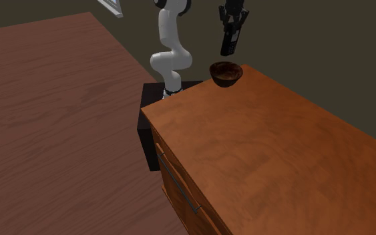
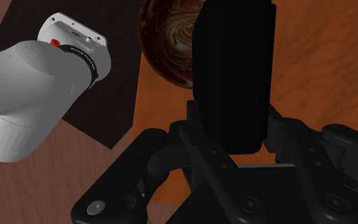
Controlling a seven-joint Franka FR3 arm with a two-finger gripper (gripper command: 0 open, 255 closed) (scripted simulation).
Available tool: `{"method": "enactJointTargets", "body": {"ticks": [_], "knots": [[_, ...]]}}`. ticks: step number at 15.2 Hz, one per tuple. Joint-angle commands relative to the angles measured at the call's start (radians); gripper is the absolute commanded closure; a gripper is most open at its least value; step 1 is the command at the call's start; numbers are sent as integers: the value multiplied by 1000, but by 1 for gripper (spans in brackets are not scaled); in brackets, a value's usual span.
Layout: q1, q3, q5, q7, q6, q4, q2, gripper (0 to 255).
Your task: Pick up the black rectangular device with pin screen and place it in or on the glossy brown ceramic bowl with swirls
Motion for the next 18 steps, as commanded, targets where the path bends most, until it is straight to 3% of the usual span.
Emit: {"method": "enactJointTargets", "body": {"ticks": [1, 18], "knots": [[5, 1, 6, -3, 21, -39, -19, 255], [45, 31, 57, -37, 206, -352, -149, 255]]}}
